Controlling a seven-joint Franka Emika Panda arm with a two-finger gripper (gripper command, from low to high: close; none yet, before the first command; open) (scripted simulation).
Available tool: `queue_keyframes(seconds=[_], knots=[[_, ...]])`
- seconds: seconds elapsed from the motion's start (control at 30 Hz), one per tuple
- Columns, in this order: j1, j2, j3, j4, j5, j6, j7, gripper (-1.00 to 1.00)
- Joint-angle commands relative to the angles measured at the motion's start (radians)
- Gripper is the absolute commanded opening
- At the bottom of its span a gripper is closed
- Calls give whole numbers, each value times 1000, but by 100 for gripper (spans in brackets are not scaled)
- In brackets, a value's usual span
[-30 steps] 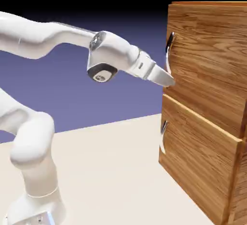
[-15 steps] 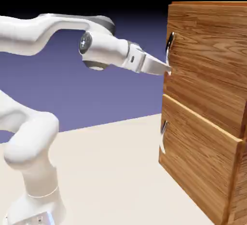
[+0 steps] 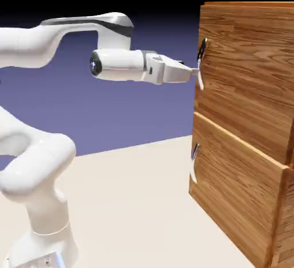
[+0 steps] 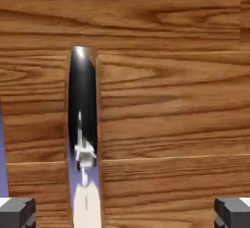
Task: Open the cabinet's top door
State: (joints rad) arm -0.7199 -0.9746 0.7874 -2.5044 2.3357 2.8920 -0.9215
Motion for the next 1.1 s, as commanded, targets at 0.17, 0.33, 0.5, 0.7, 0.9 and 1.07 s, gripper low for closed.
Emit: queue_keyframes(seconds=[0.17,0.33,0.5,0.7,0.9,1.07], knots=[[-69,-38,74,29,220,-14,-157,0],[-212,24,161,127,263,-50,-181,0],[-175,31,120,92,230,-99,-180,-100],[38,-26,-88,-87,54,-230,-134,-100],[193,-122,-306,-241,-172,-370,-66,-100],[260,-209,-487,-334,-380,-497,-7,-100]])
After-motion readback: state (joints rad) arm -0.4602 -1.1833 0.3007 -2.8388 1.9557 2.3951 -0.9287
